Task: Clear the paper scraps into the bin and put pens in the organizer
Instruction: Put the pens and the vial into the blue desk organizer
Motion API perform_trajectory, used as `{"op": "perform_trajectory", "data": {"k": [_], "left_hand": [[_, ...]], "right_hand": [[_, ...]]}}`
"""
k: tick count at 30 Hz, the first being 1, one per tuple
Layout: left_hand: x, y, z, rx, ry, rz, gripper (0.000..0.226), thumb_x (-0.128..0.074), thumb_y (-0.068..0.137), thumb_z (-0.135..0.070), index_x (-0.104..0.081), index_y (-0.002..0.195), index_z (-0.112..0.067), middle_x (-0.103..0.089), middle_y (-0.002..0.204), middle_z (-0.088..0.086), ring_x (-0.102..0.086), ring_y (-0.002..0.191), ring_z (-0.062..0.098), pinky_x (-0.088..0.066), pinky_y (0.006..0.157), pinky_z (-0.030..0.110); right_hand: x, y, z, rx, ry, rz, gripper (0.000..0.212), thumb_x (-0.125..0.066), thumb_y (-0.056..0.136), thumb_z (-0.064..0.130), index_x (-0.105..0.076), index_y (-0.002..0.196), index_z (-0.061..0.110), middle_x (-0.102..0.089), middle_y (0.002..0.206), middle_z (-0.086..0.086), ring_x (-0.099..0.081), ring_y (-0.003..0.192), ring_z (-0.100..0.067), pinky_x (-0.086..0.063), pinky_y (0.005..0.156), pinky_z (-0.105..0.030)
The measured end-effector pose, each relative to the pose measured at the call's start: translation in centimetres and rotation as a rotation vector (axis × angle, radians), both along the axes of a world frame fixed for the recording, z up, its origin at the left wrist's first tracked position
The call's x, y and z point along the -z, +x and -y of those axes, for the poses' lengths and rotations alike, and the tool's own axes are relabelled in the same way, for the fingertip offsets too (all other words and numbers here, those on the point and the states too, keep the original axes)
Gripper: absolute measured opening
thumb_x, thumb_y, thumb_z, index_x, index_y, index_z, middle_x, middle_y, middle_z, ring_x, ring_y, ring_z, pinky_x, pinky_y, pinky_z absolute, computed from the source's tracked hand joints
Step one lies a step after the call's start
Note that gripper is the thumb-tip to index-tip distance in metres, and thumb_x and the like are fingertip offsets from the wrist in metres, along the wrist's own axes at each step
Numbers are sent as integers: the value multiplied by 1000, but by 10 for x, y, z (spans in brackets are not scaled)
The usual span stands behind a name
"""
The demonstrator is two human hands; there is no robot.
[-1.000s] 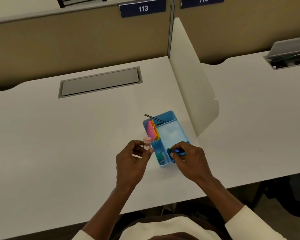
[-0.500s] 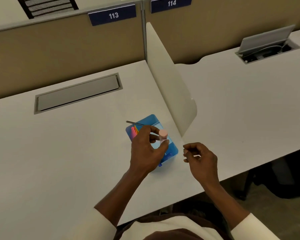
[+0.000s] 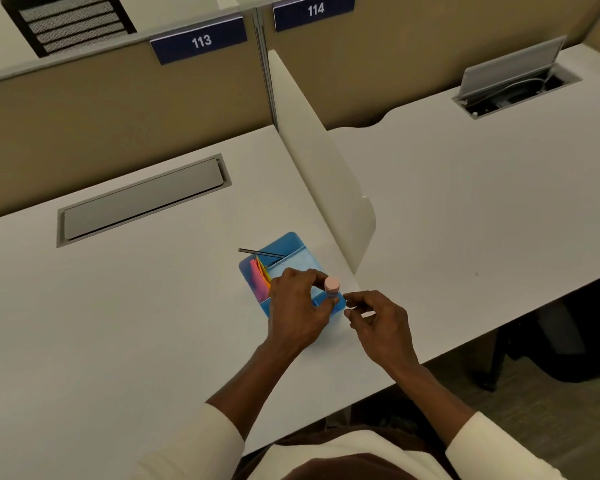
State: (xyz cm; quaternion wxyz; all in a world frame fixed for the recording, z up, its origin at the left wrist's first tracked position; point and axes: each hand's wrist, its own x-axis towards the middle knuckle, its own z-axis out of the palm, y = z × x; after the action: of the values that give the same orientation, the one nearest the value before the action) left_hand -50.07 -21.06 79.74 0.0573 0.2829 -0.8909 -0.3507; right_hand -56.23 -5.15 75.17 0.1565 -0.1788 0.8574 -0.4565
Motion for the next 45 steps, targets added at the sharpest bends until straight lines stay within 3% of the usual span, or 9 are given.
{"op": "perform_trajectory", "data": {"k": [4, 7, 15, 21, 26, 30, 33, 39, 45], "left_hand": [[7, -5, -1, -10, -33, 46, 29, -76, 91, -41, -74, 116, -27, -72, 120, -9, -53, 122, 14, -42, 106, 41], [10, -10, -4, -13, -79, 102, 29, -73, 92, -48, -76, 113, -29, -73, 117, -10, -51, 122, 14, -35, 100, 32], [17, -14, -5, -7, -170, 134, 29, -74, 92, -49, -79, 110, -27, -75, 113, -7, -52, 117, 14, -30, 93, 29], [15, -6, 1, -78, -160, 95, 20, -73, 92, -44, -77, 97, -25, -76, 105, -8, -56, 113, 14, -45, 89, 34], [13, 2, 10, -122, -125, 73, 22, -73, 94, -43, -78, 95, -22, -77, 105, -10, -58, 111, 11, -42, 86, 28], [10, 15, 17, -162, -95, 42, 19, -73, 95, -41, -76, 96, -22, -76, 103, -8, -63, 107, 13, -55, 91, 35], [9, 38, 23, -152, -163, -7, 16, -75, 94, -39, -74, 96, -23, -75, 101, -8, -62, 102, 13, -51, 91, 35], [19, 81, 22, -244, -180, -68, 22, -79, 90, -40, -75, 96, -19, -73, 98, -5, -60, 96, 17, -45, 81, 30], [30, 92, 15, -246, -137, -62, 31, -83, 87, -38, -74, 107, -16, -72, 111, 0, -64, 104, 19, -55, 86, 34]], "right_hand": [[1, -1, -1, -13, 11, -16, 30, -79, 90, 8, -73, 119, 13, -76, 108, 1, -72, 95, -13, -66, 85, -39], [2, 0, -1, -19, 22, -30, 30, -79, 90, 11, -73, 119, 16, -76, 103, 3, -71, 92, -10, -65, 87, -35], [3, -1, 1, -11, 27, -11, 26, -78, 92, 14, -72, 118, 15, -76, 103, 1, -71, 92, -13, -64, 91, -36], [5, -4, 3, -21, 20, -14, 24, -77, 93, 12, -71, 115, 15, -75, 102, 2, -72, 91, -12, -65, 84, -31], [8, -8, 3, -43, 25, -30, 23, -77, 92, 11, -70, 113, 18, -73, 101, 5, -70, 88, -8, -61, 80, -21], [8, -10, 2, -68, 30, -49, 24, -78, 91, 10, -70, 113, 17, -73, 101, 5, -71, 89, -10, -64, 79, -25], [5, -8, 1, -109, 38, -109, 29, -80, 90, 11, -70, 117, 16, -71, 110, 4, -69, 91, -11, -65, 75, -29], [-4, 1, 0, -300, 15, -283, 41, -84, 80, 13, -73, 119, 17, -61, 109, 4, -59, 84, -5, -50, 65, -9], [-2, 4, 6, -432, -73, -247, 48, -86, 80, 17, -69, 125, 10, -64, 120, -2, -67, 94, -12, -62, 71, -18]]}}
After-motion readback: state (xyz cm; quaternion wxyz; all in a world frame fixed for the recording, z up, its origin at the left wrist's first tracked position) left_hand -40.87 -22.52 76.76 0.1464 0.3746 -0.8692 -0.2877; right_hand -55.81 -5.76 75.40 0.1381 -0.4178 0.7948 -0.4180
